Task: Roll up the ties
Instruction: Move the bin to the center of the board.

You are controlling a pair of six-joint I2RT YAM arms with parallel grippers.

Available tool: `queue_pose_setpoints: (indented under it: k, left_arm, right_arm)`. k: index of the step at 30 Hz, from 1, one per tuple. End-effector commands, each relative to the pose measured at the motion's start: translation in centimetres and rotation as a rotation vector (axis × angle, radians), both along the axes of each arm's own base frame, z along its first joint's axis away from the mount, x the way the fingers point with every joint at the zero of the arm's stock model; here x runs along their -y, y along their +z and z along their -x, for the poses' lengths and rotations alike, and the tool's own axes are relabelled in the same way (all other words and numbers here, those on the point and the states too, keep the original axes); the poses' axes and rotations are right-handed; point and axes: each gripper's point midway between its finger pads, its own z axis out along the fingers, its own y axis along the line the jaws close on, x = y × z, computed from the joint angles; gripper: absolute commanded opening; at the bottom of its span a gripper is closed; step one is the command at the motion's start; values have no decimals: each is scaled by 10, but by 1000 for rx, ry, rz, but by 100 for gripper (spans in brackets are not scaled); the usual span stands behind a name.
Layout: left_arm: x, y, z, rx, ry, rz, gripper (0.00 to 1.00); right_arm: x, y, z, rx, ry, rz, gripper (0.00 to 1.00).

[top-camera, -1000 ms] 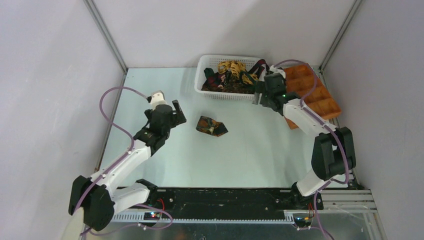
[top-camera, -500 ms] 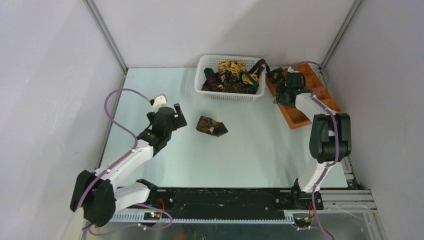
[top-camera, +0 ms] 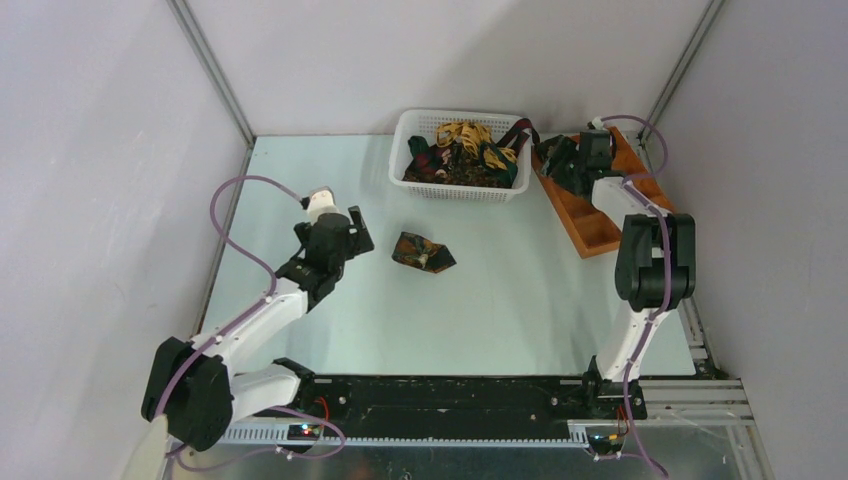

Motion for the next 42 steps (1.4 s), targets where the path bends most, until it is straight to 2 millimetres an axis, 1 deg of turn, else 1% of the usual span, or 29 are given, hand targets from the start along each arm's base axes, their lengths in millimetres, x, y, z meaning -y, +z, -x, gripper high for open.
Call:
queue_pose_setpoints:
  k: [1, 3, 6, 7, 8, 11, 13, 14, 16, 19, 21, 22, 23, 24, 25, 28, 29, 30, 31, 32, 33, 34, 35, 37, 38, 39, 40, 41, 42]
  left_arm:
    - [-6, 3, -5, 26, 25, -20, 96]
    - [-6, 2, -5, 22, 23, -23, 96]
    - [-5, 0, -6, 15, 22, -24, 96]
    - [-5, 0, -6, 15, 22, -25, 96]
    - [-5, 0, -6, 14, 21, -26, 96]
    - [-6, 0, -6, 14, 23, -29, 96]
    - [-6, 1, -6, 16, 24, -30, 95]
    - [-6, 0, -6, 15, 24, -32, 95]
    - [-6, 0, -6, 14, 24, -33, 95]
    - [-6, 0, -6, 11, 22, -34, 95]
    - [-6, 0, -6, 11, 23, -34, 95]
    - [-6, 0, -6, 10, 23, -35, 95]
    - [-6, -1, -6, 10, 24, -35, 95]
    - [-7, 0, -6, 11, 27, -35, 95]
    - [-7, -1, -6, 11, 28, -36, 95]
    - [-8, -2, -6, 7, 30, -43, 95]
    - [-8, -2, -7, 6, 32, -44, 95]
    - [-9, -2, -7, 7, 35, -47, 95]
    - [-9, -2, -6, 5, 36, -49, 95]
    - [-10, -3, -6, 5, 39, -51, 95]
    - [-10, -3, -6, 6, 40, -52, 95]
    - [-10, -3, -6, 5, 41, -54, 95]
    - [-11, -3, -6, 5, 42, -54, 95]
    - [-11, -3, -6, 6, 42, -54, 95]
    - [-10, -3, -6, 6, 41, -54, 95]
    - [-10, -2, -6, 7, 42, -53, 95]
    - [-10, -2, -7, 7, 42, -53, 95]
    - [-10, -3, -6, 6, 41, -54, 95]
    - [-11, -2, -6, 6, 42, -53, 95]
  right_arm:
    - [-29, 37, -30, 152, 43, -154, 67]
    - [-40, 39, -35, 166, 75, -169, 69]
    - [-55, 31, -43, 139, 119, -165, 72]
    - [-60, 33, -46, 144, 135, -166, 72]
    - [-63, 25, -46, 127, 141, -169, 72]
    - [-72, 18, -49, 116, 161, -193, 69]
    - [-77, 10, -52, 108, 171, -200, 61]
    - [-78, 8, -53, 105, 174, -202, 53]
    - [-84, 3, -55, 94, 196, -198, 44]
    - [-99, -2, -58, 93, 260, -176, 32]
    - [-111, 0, -61, 109, 305, -157, 27]
    - [-120, 5, -63, 128, 336, -147, 26]
    - [-125, -3, -60, 102, 350, -143, 24]
    - [-136, 1, -60, 112, 381, -137, 23]
    - [-143, -4, -59, 103, 398, -134, 23]
    - [-177, -4, -57, 115, 475, -129, 23]
    - [-184, -5, -57, 113, 487, -129, 23]
    - [-199, -5, -56, 116, 509, -137, 23]
    - [-207, -6, -56, 115, 519, -141, 23]
    - [-223, -7, -54, 115, 543, -152, 23]
    - [-231, -7, -53, 115, 552, -158, 22]
    - [-247, -8, -51, 109, 562, -173, 23]
    - [-256, -8, -50, 108, 566, -183, 24]
    - [-286, -7, -43, 97, 560, -234, 26]
    - [-295, -8, -43, 103, 556, -250, 26]
    - [-311, -6, -38, 106, 551, -275, 26]
    - [-320, -5, -39, 125, 552, -286, 26]
    - [-337, -3, -32, 128, 556, -296, 26]
    - [-347, 0, -31, 142, 563, -302, 27]
